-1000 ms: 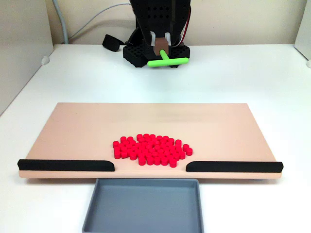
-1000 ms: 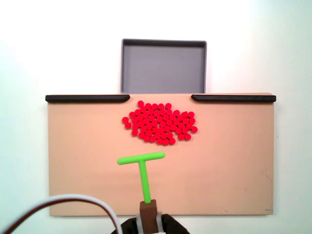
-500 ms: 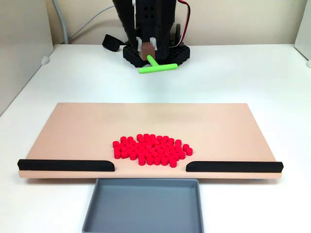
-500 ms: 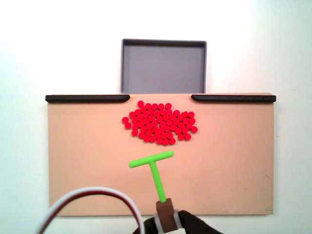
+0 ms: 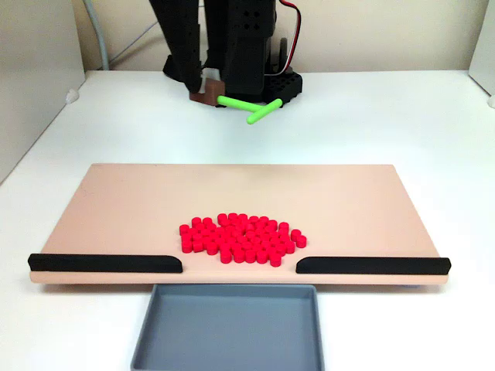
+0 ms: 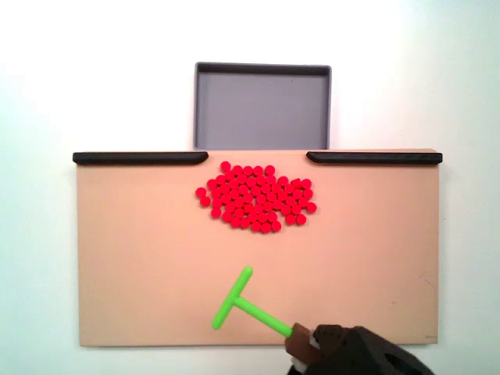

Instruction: Gather the right side granules

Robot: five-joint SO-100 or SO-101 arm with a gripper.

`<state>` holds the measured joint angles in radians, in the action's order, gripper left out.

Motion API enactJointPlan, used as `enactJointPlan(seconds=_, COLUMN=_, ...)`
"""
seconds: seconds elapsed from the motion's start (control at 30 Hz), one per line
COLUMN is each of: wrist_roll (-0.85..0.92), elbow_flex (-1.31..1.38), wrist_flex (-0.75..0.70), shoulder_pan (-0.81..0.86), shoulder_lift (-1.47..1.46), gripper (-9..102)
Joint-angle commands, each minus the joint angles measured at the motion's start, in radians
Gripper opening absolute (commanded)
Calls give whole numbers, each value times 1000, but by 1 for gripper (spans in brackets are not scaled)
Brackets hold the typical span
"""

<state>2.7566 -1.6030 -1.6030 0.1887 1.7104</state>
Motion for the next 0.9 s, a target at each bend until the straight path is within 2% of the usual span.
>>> enactJointPlan(seconds=0.0, wrist_roll=281, elbow_flex=17, wrist_flex=6, shoulder_pan=75, shoulder_lift=-28, gripper=0)
enactJointPlan(seconds=0.17, wrist_roll=634, elbow_flex=21, wrist_flex=20, shoulder_pan=199, shoulder_lift=-58, gripper=0)
enactJointPlan(seconds=0.33, wrist_roll=650, elbow_flex=41, wrist_flex=84, shoulder_pan=212, shoulder_lift=-100, gripper=0)
enactJointPlan(seconds=0.67, wrist_roll=897, elbow_flex=244, wrist_flex=84, shoulder_pan=265, shoulder_lift=-267, gripper=0)
enactJointPlan(seconds=0.87, wrist_roll=957, elbow_flex=299, wrist_flex=100, shoulder_pan=268, shoulder_lift=-345, gripper=0)
